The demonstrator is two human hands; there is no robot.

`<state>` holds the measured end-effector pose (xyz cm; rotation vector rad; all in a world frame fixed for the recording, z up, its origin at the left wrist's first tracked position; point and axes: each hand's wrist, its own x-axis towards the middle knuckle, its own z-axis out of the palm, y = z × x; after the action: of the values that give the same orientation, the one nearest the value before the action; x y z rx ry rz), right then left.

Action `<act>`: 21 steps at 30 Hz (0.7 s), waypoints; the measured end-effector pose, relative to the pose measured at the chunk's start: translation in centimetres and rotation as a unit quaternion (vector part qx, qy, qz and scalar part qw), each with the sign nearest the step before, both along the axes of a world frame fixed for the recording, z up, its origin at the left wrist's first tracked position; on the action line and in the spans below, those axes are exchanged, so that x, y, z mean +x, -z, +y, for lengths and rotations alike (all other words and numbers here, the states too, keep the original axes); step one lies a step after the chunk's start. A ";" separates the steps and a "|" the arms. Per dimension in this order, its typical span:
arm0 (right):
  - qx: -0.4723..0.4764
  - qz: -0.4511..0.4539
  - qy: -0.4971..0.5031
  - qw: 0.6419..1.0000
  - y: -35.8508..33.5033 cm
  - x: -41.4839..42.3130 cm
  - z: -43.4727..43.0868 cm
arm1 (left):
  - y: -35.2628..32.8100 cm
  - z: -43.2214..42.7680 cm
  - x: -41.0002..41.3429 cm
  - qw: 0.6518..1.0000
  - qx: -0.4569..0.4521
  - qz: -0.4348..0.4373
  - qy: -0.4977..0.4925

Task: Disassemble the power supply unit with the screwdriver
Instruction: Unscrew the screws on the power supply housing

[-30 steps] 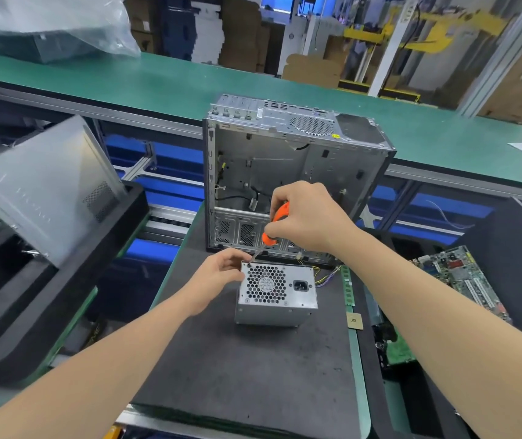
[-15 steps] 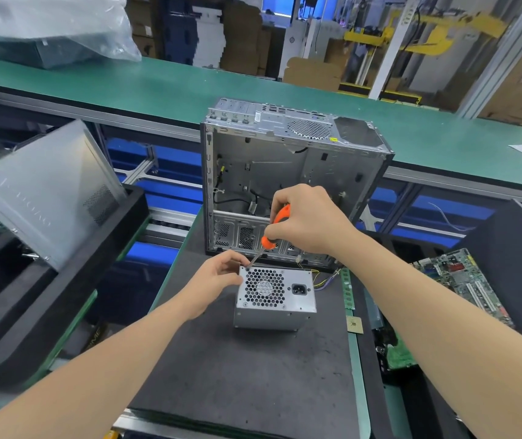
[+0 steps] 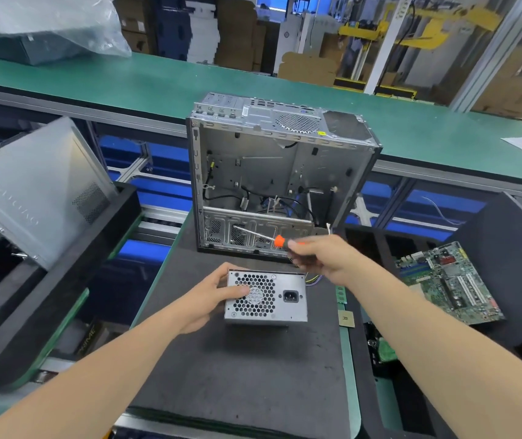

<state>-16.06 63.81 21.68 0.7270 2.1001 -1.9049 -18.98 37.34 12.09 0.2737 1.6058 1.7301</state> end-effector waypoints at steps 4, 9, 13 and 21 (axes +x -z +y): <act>-0.132 -0.071 0.120 0.982 5.5 2.0 1.8 | 0.2 -1.1 0.8 0.989 -0.045 -0.113 0.081; -0.088 -0.174 0.038 0.980 8.7 5.6 1.9 | 0.5 -1.8 1.8 0.981 -0.017 -0.183 0.064; -0.215 -0.148 0.031 0.965 9.5 7.2 0.4 | 1.2 -0.3 3.7 0.982 -0.010 -0.183 -0.032; -0.154 -0.056 0.035 0.986 11.0 8.6 -0.7 | 2.7 1.2 4.9 0.985 -0.133 -0.050 -0.092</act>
<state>-7.49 63.08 10.71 0.8228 1.6822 -2.1059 -14.12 38.50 9.36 -0.0937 1.8091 1.6094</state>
